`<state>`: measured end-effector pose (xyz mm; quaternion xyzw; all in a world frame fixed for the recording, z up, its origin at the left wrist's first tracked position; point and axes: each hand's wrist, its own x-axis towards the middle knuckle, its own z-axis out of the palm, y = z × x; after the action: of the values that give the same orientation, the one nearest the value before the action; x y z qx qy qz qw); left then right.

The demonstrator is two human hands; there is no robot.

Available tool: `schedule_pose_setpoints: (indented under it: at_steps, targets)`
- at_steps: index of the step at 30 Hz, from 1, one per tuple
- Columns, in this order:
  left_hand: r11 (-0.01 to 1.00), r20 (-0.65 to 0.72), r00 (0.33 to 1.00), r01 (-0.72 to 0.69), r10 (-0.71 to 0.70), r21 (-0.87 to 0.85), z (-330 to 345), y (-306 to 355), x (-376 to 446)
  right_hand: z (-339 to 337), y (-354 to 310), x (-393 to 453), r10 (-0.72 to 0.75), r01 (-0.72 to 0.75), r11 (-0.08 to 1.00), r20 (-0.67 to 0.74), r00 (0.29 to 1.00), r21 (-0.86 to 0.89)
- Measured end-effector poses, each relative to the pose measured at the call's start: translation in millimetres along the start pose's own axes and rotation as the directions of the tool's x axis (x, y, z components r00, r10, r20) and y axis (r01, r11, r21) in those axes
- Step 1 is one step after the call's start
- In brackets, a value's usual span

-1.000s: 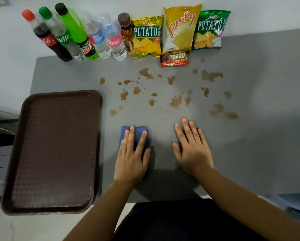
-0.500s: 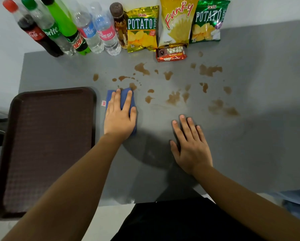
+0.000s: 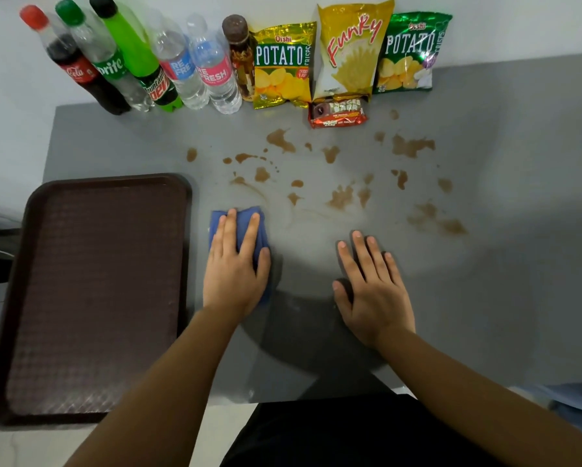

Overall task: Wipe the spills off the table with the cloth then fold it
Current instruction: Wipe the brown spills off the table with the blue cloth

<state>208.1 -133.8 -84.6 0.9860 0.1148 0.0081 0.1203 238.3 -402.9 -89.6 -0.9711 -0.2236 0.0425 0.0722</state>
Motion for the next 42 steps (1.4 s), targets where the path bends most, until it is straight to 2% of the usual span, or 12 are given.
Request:
schedule_pose_setpoints:
  at_steps: [4, 7, 12, 15, 17, 22, 25, 28, 32, 34, 38, 42]
  targets:
    - [0.991, -0.023, 0.992, 0.124, -0.125, -0.043, -5, -10, 55, -3, -1, 0, 0.007, -0.006, 1.000, 0.042, 0.999, -0.028]
    - [0.990, -0.008, 0.991, 0.131, -0.132, -0.053, -8, -8, 99, -3, -1, 0, 0.010, -0.010, 1.000, 0.029, 1.000, -0.019]
    - [0.999, 0.023, 0.999, -0.024, 0.025, -0.035, -7, 16, 128, 0, -1, 0, 0.009, -0.009, 1.000, -0.009, 1.000, -0.003]
    - [0.984, 0.058, 0.984, -0.164, 0.168, -0.064, -3, 30, 106, 0, -1, 1, 0.012, -0.012, 1.000, 0.002, 1.000, -0.009]
    - [0.977, 0.032, 0.979, -0.198, 0.201, -0.080, 0, 37, 83, 0, -1, 1, 0.007, -0.006, 1.000, 0.026, 1.000, -0.015]
    - [0.998, -0.014, 0.998, -0.053, 0.053, -0.016, 7, 28, 25, -3, -6, 7, -0.009, 0.007, 1.000, 0.053, 0.999, 0.030]
    - [0.998, -0.048, 0.997, 0.062, -0.062, -0.019, 5, 13, 14, -4, -23, 24, -0.147, 0.144, 0.985, 0.037, 0.988, 0.091]
    - [0.992, -0.078, 0.989, 0.127, -0.127, -0.014, 3, 8, 29, -2, -33, 39, -0.262, 0.256, 0.962, 0.056, 0.964, 0.091]
    - [0.979, -0.105, 0.974, 0.200, -0.203, -0.039, 2, -6, 72, 0, -33, 42, -0.250, 0.244, 0.967, 0.088, 0.964, 0.073]
    - [0.977, -0.074, 0.974, 0.210, -0.213, -0.041, 0, -12, 100, 1, -33, 42, -0.251, 0.247, 0.968, 0.106, 0.962, 0.050]
    - [0.996, -0.040, 0.995, 0.085, -0.086, -0.030, -5, -15, 139, 3, -33, 42, -0.249, 0.247, 0.969, 0.106, 0.963, 0.033]
    - [0.997, -0.008, 0.998, -0.069, 0.069, -0.018, -1, 1, 123, 3, -33, 42, -0.244, 0.239, 0.969, 0.095, 0.965, 0.060]
